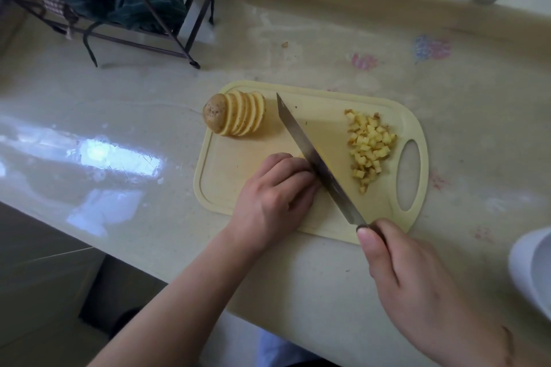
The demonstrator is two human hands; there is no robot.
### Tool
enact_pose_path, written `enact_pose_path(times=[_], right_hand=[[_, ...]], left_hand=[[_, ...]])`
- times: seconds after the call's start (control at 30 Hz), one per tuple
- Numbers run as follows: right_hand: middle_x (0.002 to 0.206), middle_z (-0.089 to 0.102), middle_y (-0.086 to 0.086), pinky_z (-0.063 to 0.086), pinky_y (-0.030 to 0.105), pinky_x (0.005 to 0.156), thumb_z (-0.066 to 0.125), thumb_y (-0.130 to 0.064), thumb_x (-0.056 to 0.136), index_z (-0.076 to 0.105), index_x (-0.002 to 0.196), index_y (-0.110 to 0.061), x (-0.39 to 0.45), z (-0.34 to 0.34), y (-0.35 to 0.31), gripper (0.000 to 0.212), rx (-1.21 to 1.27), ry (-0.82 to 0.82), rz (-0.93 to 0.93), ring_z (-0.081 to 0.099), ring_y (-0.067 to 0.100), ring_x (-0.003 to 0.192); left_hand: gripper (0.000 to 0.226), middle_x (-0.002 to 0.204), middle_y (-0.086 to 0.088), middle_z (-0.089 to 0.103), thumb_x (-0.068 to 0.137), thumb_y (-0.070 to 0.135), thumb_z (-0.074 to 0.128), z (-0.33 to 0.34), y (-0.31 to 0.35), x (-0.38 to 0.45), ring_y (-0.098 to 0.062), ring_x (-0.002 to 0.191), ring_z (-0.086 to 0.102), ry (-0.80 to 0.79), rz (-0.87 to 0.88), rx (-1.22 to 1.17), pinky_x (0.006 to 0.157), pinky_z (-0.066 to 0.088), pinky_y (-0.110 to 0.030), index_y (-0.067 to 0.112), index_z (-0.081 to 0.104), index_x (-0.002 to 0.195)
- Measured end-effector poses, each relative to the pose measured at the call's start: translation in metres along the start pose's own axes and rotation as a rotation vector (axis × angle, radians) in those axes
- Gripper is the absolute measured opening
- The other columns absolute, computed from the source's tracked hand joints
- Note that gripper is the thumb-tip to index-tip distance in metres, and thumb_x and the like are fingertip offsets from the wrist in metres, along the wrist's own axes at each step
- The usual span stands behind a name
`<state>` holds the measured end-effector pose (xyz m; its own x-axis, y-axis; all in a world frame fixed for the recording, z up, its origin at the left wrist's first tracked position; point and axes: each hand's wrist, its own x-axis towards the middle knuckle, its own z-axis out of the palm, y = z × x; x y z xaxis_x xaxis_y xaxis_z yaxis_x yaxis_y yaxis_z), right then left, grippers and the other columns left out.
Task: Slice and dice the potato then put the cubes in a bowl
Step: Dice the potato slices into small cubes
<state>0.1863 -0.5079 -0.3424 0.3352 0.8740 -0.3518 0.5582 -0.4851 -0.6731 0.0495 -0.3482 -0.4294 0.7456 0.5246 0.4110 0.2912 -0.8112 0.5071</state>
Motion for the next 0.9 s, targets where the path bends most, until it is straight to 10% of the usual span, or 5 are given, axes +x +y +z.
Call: enact_pose_path(times=[0.9], right_hand=[[0.075,0.059,-0.014,0.039,0.019,0.057,0.011,-0.064,0.086,0.039,0.071,-0.028,-0.015,0.000,0.003,0.049,0.012,-0.049,0.051,0.054,0.004,0.065]], left_hand=[[0.007,0.100,-0.015,0.073,0.092,0.004,0.075,-0.003,-0.009,-0.003,-0.035,0.093,0.067,-0.018,0.043,-0.050,0.089,0.055,-0.036,-0.002,0.077,0.092]])
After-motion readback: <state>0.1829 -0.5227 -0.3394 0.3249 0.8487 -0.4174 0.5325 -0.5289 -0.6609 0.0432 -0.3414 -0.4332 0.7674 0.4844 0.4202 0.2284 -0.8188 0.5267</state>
